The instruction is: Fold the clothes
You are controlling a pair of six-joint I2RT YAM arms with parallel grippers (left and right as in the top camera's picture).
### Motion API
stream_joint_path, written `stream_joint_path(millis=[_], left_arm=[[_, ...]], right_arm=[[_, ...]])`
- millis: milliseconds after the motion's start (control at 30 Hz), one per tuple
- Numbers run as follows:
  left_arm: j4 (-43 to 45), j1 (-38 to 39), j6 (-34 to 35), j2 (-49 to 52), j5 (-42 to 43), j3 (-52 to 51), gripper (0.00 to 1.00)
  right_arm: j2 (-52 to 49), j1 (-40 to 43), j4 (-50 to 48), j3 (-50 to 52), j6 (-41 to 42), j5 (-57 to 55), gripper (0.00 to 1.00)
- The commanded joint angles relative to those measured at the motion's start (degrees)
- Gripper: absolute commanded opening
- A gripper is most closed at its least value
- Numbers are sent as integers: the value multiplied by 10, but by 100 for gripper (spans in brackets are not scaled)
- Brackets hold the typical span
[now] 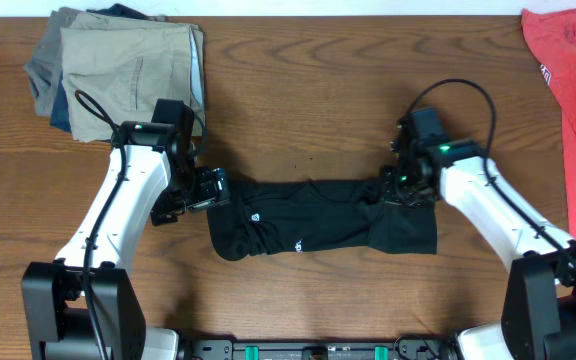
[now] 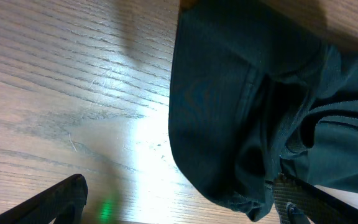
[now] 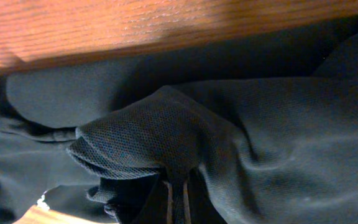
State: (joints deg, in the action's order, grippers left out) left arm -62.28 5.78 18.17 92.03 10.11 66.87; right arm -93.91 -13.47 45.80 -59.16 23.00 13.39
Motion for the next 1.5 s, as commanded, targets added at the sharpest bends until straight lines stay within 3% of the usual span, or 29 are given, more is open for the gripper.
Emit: stream_joint_path(millis=[0,667,1100,1167,1200,1300,1333,1467], left_arm=[[0,-1,-1,-2,-3,-4,96],[0,-1,-1,-2,-3,-4,96],[2,-1,0,-2,-3,-4,96],[2,-1,0,-2,-3,-4,96],[2,-1,-1,-2,-3,-4,96],[2,-1,-1,-2,-3,-4,96],[2,-1,-1,-2,-3,-4,96],[2,-1,-1,-2,-3,-4,96]], right_arm=[[11,24,4,-12,-47,60,1],[11,27,82,-81,-100,62,1],[10,-52,49,-59,-82,52,2],[10,-64,45,-56,-72,44,9],[10,-70,45,-55,-72,43,17],[10,-83,45,-56,-72,38,59],[10,-83,46,-56,-72,35,63],[10,-69,70,-64,-72,33,64]])
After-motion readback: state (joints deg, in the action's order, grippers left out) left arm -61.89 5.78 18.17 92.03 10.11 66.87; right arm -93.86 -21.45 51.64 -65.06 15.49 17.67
